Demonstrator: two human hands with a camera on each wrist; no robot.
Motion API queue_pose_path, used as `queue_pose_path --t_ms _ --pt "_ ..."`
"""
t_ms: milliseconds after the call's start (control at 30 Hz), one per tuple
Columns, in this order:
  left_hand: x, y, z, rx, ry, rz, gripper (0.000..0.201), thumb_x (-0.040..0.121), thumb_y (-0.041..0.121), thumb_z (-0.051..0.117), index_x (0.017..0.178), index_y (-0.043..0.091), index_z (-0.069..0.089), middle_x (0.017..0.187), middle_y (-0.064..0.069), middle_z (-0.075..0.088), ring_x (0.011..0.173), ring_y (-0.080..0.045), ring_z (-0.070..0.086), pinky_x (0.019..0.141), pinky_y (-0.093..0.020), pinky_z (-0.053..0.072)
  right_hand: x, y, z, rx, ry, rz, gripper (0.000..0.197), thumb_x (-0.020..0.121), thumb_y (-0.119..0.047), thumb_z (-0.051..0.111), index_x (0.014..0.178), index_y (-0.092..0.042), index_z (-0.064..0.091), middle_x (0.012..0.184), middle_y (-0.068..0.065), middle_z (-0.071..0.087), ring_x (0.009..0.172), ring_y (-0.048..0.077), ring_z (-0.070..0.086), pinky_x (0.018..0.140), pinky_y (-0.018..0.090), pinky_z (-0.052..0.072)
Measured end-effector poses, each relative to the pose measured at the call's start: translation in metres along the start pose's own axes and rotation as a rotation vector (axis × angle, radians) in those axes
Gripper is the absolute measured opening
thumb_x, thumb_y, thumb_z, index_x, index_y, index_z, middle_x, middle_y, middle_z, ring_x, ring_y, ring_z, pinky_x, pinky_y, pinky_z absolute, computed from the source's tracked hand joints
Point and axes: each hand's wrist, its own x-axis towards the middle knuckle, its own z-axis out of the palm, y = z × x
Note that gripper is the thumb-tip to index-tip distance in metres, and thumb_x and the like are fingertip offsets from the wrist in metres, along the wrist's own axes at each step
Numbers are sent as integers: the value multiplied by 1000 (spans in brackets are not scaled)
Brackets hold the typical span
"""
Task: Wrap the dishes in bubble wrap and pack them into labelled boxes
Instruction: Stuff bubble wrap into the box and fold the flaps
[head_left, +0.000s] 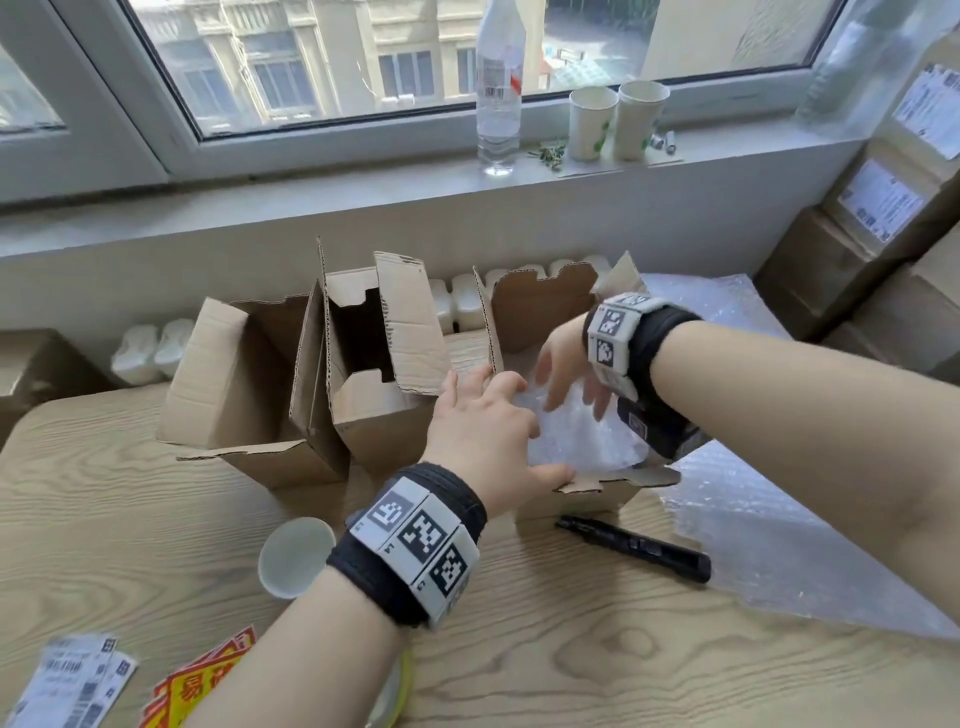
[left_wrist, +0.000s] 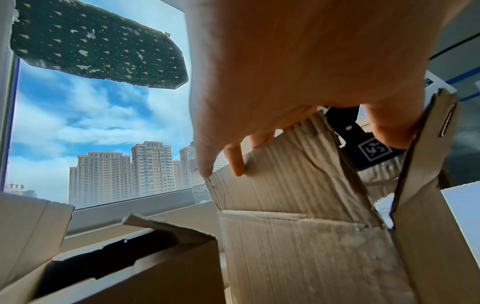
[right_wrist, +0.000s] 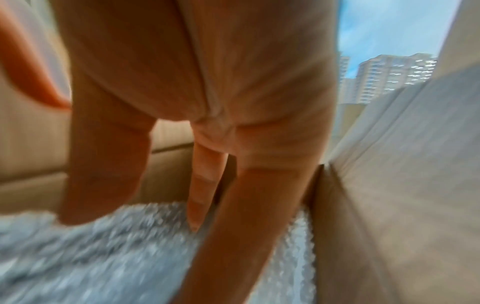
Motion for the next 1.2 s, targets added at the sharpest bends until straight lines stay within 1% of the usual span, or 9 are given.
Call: queue_pose_path --t_ms 167,267,333,433,567,633,867,1033,1200 --pt "4 28 -9 45 77 -41 48 84 65 47 117 33 63 144 3 35 144 -25 5 115 -53 -7 -31 34 -27 526 241 -139 17 92 -12 59 91 5 60 79 20 64 70 30 67 59 35 59" --pt "11 53 -12 35 155 -20 40 87 58 48 114 34 64 139 5 42 142 -24 11 117 -50 -3 -52 72 -31 436 630 -186 25 91 -19 54 68 -8 58 69 10 63 57 21 63 53 27 54" --pt "16 72 -13 12 195 6 35 88 54 48 112 34 65 134 8 46 140 -21 17 117 -47 1 -59 108 -22 251 848 -131 23 91 -23 49 73 -10 55 73 7 61 68 26 62 59 26 42" --pt "22 100 -11 6 286 88 34 89 50 45 106 31 69 124 10 56 132 -19 31 114 -39 16 -47 168 11 97 711 14 17 91 -27 53 94 -11 57 95 12 60 100 30 59 74 29 40" --pt "29 133 -8 -21 324 145 30 90 44 50 108 29 69 121 10 59 126 -17 38 107 -32 26 -25 218 68 -13 385 121 90 74 -50 74 144 -17 29 141 10 41 128 31 41 103 39 38" --pt "31 146 -5 -25 330 163 29 91 43 51 107 28 69 121 10 60 124 -16 39 106 -31 28 -18 229 87 -37 357 120 93 71 -46 77 145 -20 28 141 9 38 128 32 39 102 41 39" --pt "36 175 5 -25 317 148 27 91 44 52 106 29 69 117 12 62 121 -14 41 104 -32 32 -18 257 104 73 603 148 39 85 -3 52 123 -9 44 127 15 39 115 32 45 84 39 45" --pt "38 190 11 -25 288 118 28 91 45 51 108 30 68 119 12 61 122 -13 41 104 -32 31 -22 270 103 -75 560 189 44 82 -33 64 118 -14 46 122 8 46 117 28 41 90 36 40" --pt "38 202 16 -33 281 91 28 91 45 51 109 30 67 119 11 61 123 -13 39 104 -30 30 -24 273 101 -9 598 140 24 91 -7 45 115 -6 51 118 13 55 107 31 54 78 36 46"
